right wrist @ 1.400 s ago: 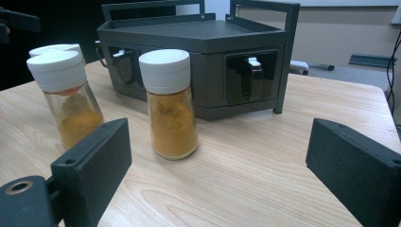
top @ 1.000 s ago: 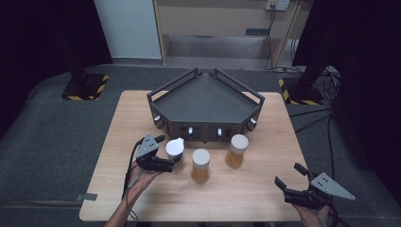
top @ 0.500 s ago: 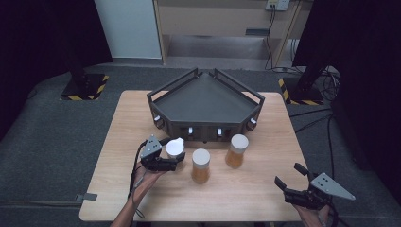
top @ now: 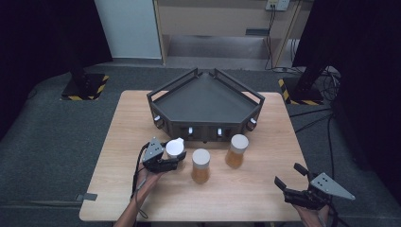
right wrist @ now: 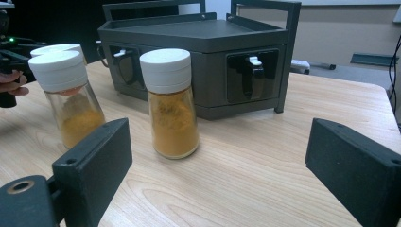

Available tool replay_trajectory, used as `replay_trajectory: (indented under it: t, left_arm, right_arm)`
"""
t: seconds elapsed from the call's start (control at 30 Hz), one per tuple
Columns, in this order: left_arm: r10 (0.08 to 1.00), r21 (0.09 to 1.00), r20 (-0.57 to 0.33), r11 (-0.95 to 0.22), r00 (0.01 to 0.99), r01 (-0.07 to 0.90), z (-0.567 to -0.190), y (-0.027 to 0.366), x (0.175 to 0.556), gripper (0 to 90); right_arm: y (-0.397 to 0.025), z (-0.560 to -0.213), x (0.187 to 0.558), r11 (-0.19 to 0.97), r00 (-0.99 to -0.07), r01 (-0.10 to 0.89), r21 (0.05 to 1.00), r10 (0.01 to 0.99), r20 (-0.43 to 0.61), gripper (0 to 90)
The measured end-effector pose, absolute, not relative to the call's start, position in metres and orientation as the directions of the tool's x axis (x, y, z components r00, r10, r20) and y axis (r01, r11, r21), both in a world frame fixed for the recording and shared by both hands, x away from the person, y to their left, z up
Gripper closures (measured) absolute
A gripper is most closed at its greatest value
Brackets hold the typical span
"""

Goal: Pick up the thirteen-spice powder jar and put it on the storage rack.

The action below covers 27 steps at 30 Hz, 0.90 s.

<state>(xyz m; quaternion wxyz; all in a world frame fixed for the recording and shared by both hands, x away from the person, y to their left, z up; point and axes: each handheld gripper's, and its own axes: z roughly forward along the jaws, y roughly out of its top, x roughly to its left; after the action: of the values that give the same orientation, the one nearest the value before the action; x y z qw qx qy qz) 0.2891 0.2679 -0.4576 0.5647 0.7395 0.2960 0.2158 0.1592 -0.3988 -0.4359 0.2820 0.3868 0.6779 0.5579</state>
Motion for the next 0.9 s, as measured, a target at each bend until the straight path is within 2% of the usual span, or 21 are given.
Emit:
replay_trajectory:
  t: [0.47,0.9]
  left_arm:
    - [0.665,0.965,-0.004,-0.192,0.747,0.177,-0.441,0.274,0.290,29.5]
    - [0.661,0.971,0.023,-0.194,0.750,0.141,-0.401,0.288,0.293,29.5]
  right_arm:
    - [-0.399,-0.436,0.159,0.078,-0.544,0.210,0.974,0.838,0.050,7.8]
    - [-0.399,-0.436,0.161,0.077,-0.547,0.214,0.974,0.836,0.054,6.7]
